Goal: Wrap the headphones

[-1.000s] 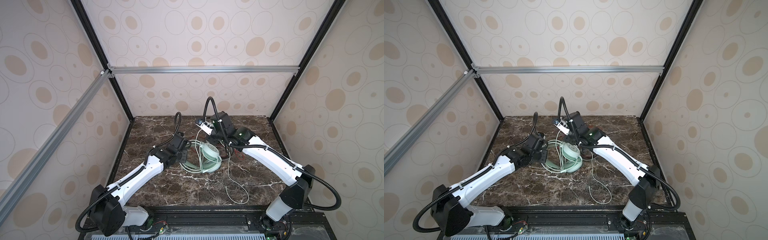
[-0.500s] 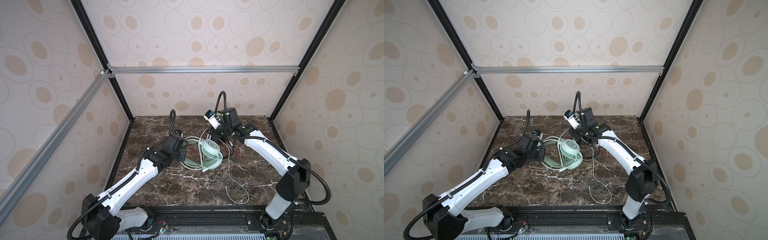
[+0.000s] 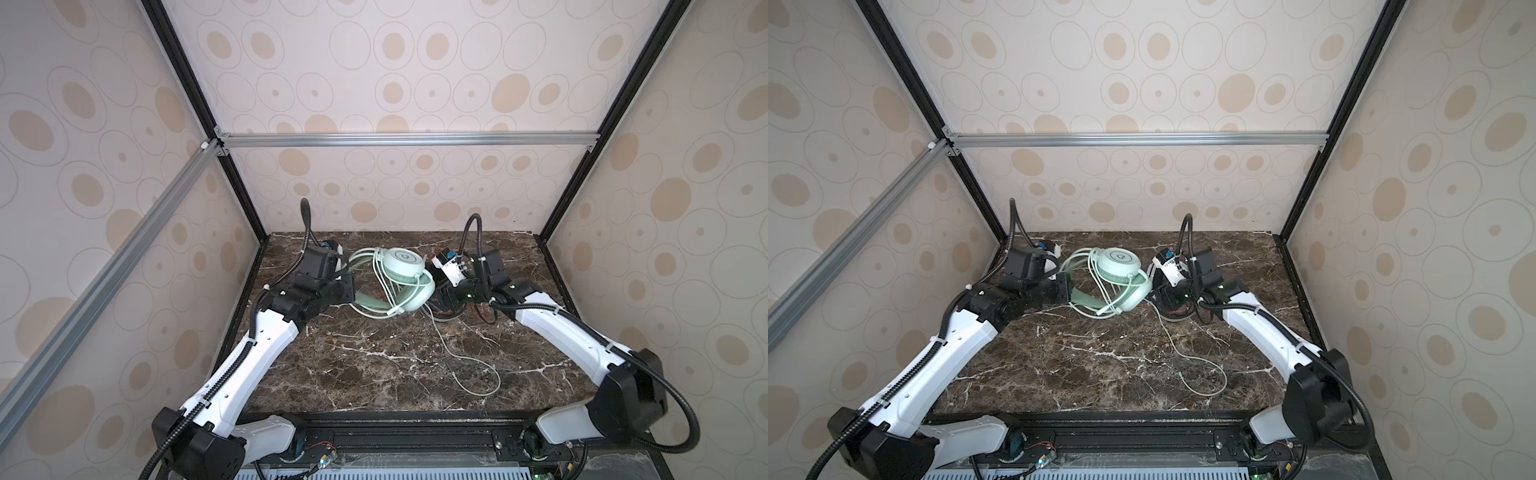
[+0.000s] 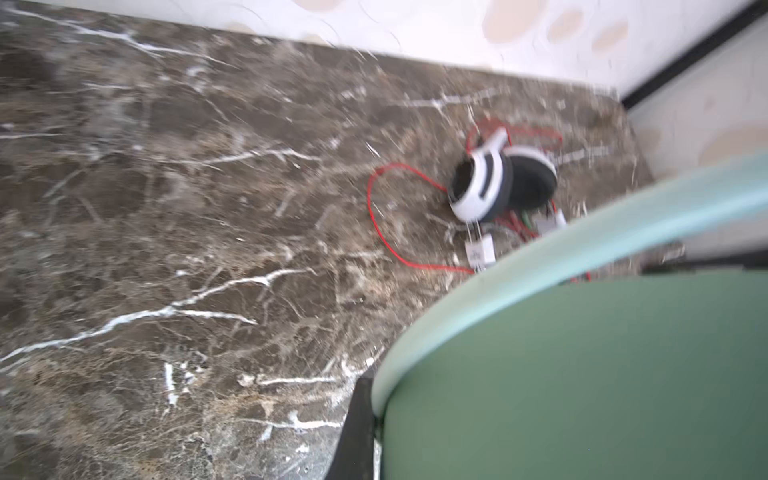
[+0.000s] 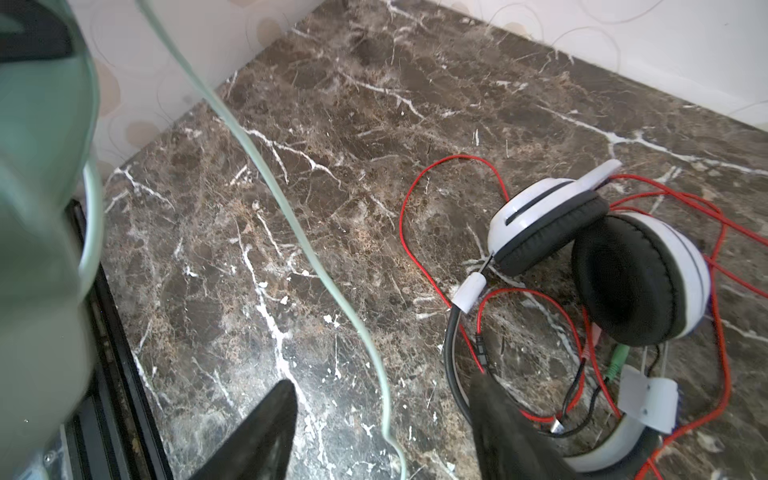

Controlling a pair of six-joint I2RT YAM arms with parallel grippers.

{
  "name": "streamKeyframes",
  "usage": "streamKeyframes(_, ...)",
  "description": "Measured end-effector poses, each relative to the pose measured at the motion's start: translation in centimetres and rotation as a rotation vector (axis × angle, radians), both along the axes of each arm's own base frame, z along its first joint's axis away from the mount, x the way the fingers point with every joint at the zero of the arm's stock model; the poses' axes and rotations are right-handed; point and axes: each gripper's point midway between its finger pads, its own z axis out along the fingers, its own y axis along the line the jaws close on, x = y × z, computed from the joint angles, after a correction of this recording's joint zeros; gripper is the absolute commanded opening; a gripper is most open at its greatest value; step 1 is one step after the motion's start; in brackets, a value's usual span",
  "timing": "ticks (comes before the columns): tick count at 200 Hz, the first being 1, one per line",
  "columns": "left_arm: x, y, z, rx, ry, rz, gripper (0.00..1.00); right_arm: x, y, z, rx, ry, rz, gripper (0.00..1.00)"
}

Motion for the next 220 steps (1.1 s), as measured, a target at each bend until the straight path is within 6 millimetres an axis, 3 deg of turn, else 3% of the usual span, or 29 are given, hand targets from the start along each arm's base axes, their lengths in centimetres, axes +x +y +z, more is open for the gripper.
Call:
streamKeyframes(9, 0.3, 0.6, 0.6, -0.017, -0.01, 0.027, 0.0, -0.7, -0.3, 0.1, 0.013, -0.007, -0.005, 0.72)
streamKeyframes(17, 0.3, 0.9, 1.0, -0.03, -0.014, 0.039, 0.0, -1.1, -0.5, 0.0, 0.023, -0.009, -0.008, 0.98)
streamKeyframes(20, 0.3, 0.9, 1.1, -0.035, -0.016, 0.04, 0.0, -1.3, -0.5, -0.1, 0.029, -0.001, -0.012, 1.0)
streamKeyframes(67, -0.8, 0.0, 3.3, -0.108, -0.034, 0.003, 0.0, -2.9, 0.2, -4.2, 0.086, 0.134, 0.009, 1.0)
streamKeyframes(114, -1.2, 0.1, 5.7, -0.142, -0.085, 0.006, 0.0, -3.0, 2.2, -5.5, 0.185, 0.193, 0.041, 1.0)
streamKeyframes(137, -1.2, -0.1, 5.6, -0.151, -0.079, 0.003, 0.0, -2.5, 3.5, -6.5, 0.227, 0.227, 0.063, 0.85)
streamKeyframes(148, -1.2, -0.2, 5.5, -0.154, -0.074, 0.0, 0.0, -2.2, 4.1, -7.1, 0.244, 0.239, 0.076, 0.69)
streamKeyframes(158, -1.2, -0.3, 5.5, -0.156, -0.072, -0.003, 0.0, -1.8, 4.5, -7.8, 0.26, 0.261, 0.074, 0.61)
streamKeyframes(188, -0.9, -0.4, 5.5, -0.157, -0.067, -0.002, 0.0, -0.5, 6.4, -9.0, 0.288, 0.29, 0.097, 0.6)
streamKeyframes(220, -0.5, -0.5, 5.4, -0.154, -0.061, -0.002, 0.0, 0.0, 8.6, -9.2, 0.285, 0.268, 0.132, 0.48)
